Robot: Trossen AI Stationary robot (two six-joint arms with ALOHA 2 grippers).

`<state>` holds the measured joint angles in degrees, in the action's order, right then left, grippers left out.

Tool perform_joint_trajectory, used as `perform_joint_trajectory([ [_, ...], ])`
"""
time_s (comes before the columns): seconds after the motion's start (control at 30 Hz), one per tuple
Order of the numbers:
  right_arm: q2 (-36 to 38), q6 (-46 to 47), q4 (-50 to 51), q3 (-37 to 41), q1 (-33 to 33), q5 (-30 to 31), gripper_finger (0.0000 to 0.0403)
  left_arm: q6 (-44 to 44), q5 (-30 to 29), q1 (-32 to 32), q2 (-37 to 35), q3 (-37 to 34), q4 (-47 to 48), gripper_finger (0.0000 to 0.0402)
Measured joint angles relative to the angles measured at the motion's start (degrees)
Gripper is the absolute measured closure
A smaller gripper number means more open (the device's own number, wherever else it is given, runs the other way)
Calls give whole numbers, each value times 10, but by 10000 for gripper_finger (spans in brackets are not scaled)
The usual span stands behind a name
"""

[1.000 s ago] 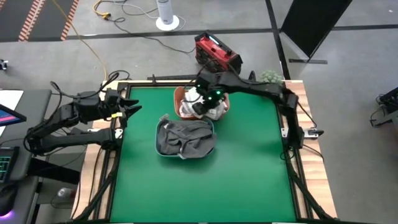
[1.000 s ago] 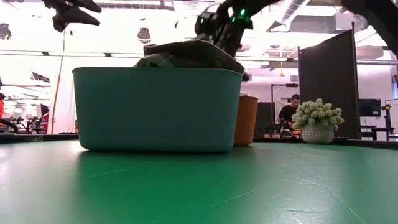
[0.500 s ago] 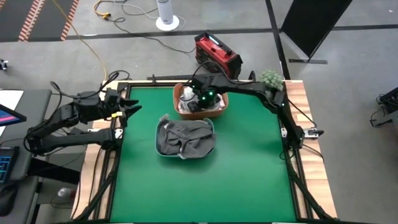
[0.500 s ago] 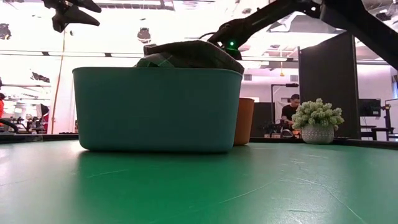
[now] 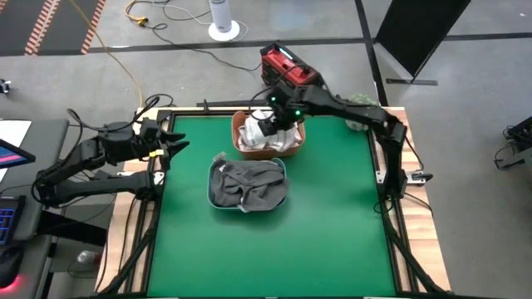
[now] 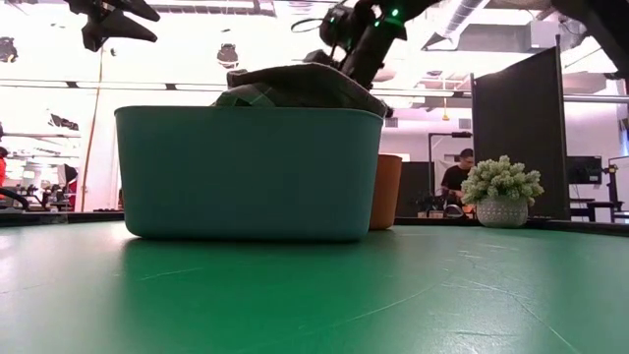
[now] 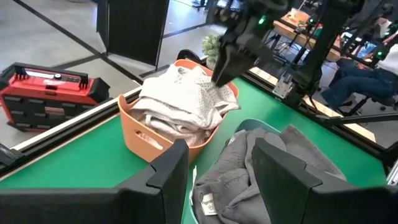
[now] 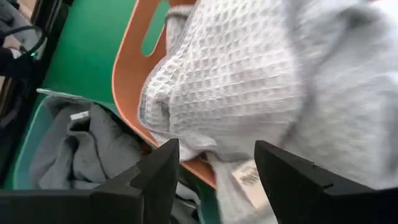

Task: Sort towels by color in basket
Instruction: Return to Home Position

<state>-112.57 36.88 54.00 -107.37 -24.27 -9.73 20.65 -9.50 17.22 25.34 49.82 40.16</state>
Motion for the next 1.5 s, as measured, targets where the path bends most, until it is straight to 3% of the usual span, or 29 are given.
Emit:
perform_joint_trajectory([
  [0.13, 30, -37, 19, 0, 9, 36, 155, 2, 8, 0, 0, 0, 0, 235],
  [0.33, 64, -85, 55, 0, 27, 39, 155, 6, 56, 0, -46, 0, -2, 235],
  [0.6, 120, -108, 95, 15, 41, 91, 155, 58, 31, 0, -159, 0, 37, 235],
  [0.8, 250, -47, -14, 198, 51, 100, 155, 72, 2, 0, -206, -23, 55, 235],
  [1.07, 450, 81, -284, 502, 119, 124, 155, 41, 2, 0, -217, -88, -7, 235],
  [1.27, 556, 164, -392, 632, 184, 222, 155, 52, 38, 0, -217, -169, -100, 235],
  [1.5, 669, 223, -399, 714, 257, 367, 155, 74, 47, 0, -217, -213, -117, 235],
])
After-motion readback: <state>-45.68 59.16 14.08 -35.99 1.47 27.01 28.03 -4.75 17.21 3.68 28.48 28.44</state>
